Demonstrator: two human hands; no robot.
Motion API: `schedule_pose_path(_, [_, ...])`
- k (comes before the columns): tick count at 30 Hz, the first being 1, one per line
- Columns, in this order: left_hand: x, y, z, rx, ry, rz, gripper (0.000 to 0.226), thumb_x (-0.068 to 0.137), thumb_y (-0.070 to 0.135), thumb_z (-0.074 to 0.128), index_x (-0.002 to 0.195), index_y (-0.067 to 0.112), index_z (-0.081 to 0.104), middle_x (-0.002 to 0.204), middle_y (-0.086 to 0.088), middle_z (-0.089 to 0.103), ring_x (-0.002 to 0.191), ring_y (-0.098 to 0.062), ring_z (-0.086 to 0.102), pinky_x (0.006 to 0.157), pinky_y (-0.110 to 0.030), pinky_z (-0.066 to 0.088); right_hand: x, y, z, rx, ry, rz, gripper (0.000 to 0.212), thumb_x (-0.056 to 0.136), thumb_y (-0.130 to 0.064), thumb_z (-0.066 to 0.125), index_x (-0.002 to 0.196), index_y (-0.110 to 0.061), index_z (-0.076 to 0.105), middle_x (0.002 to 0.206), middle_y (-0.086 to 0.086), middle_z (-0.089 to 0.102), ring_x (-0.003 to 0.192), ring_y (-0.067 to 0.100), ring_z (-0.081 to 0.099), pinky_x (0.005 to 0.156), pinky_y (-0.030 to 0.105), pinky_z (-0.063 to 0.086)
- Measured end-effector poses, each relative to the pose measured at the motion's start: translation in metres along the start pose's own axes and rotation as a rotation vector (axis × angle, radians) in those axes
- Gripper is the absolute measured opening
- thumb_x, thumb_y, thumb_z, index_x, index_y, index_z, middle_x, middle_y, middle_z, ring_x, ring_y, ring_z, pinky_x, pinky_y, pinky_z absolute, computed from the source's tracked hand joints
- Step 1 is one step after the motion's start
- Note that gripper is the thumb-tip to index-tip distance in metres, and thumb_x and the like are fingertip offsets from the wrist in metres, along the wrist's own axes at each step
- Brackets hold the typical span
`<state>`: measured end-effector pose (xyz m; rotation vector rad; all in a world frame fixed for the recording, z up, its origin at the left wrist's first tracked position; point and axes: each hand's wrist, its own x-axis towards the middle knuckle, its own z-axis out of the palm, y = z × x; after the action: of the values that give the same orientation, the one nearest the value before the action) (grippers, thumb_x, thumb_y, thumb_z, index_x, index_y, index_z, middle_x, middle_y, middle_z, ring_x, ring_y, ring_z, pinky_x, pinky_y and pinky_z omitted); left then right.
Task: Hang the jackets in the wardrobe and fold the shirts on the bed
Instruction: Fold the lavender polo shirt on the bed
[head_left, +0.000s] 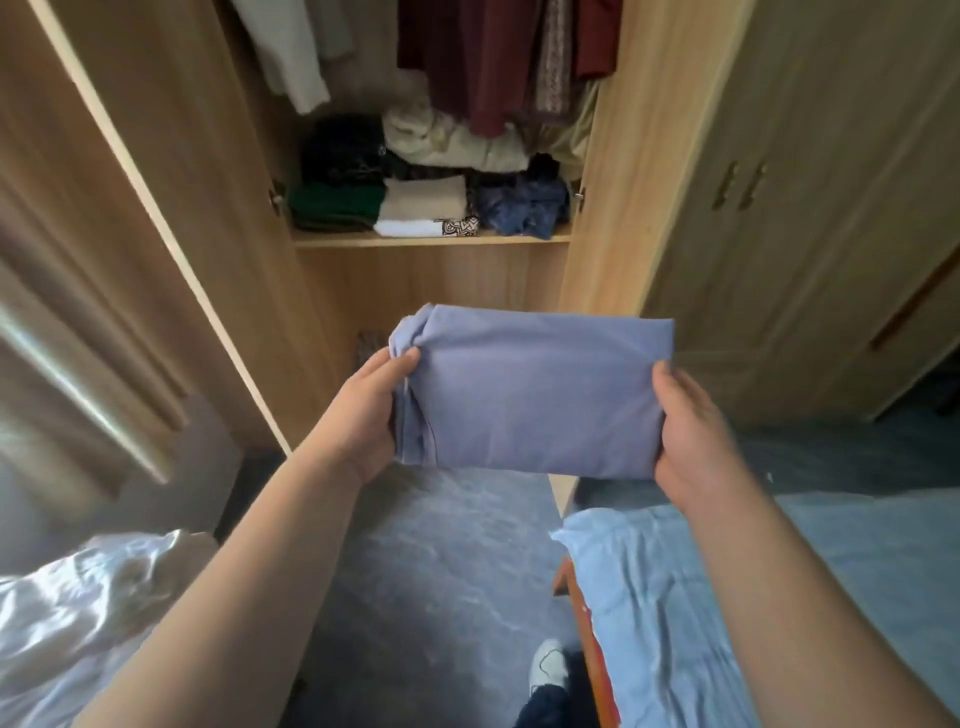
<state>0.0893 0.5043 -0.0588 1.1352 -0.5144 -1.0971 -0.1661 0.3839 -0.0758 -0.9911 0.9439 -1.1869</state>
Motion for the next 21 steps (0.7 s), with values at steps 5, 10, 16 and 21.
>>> schedule_pose_path(5, [0.089, 0.009, -0.008, 0.006, 0.071, 0.028, 0.027, 0.1, 0.023, 0.054, 0.125, 0.018, 0.063, 0.13, -0.01, 0.065, 0.124, -0.029, 0.059, 0.11, -0.057, 0.038, 0.097, 0.022, 0.03, -0.018, -0.104, 0.026, 0.024, 0.1, -0.033, 0.053, 0.109, -0.017, 0.068, 0.115, 0.005, 0.072, 0.108, 0.021, 0.068, 0.099, 0.047, 0.05])
schedule_pose_path(10, [0.191, 0.025, 0.012, 0.043, 0.111, 0.059, 0.023, 0.102, 0.024, 0.05, 0.12, 0.023, 0.064, 0.115, 0.002, 0.073, 0.11, -0.019, 0.068, 0.1, -0.049, 0.049, 0.209, 0.031, 0.068, -0.147, -0.103, 0.011, 0.022, 0.096, -0.044, 0.053, 0.099, -0.031, 0.071, 0.107, -0.005, 0.074, 0.103, 0.019, 0.069, 0.097, 0.051, 0.052])
schedule_pose_path(16, [0.302, 0.057, 0.009, 0.027, 0.201, 0.062, 0.027, 0.103, 0.027, 0.049, 0.126, 0.019, 0.061, 0.124, -0.003, 0.069, 0.115, -0.022, 0.066, 0.103, -0.053, 0.048, 0.331, 0.034, 0.129, -0.181, -0.151, 0.032, 0.023, 0.099, -0.042, 0.053, 0.094, -0.027, 0.07, 0.098, -0.006, 0.075, 0.1, 0.02, 0.069, 0.095, 0.048, 0.054])
schedule_pose_path(21, [0.383, 0.079, -0.028, -0.008, 0.298, 0.057, 0.031, 0.101, 0.03, 0.053, 0.129, 0.019, 0.06, 0.129, -0.005, 0.066, 0.12, -0.027, 0.062, 0.105, -0.061, 0.043, 0.417, 0.048, 0.197, -0.193, -0.217, 0.047, 0.022, 0.101, -0.035, 0.053, 0.093, -0.022, 0.07, 0.1, 0.0, 0.076, 0.091, 0.017, 0.072, 0.083, 0.036, 0.055])
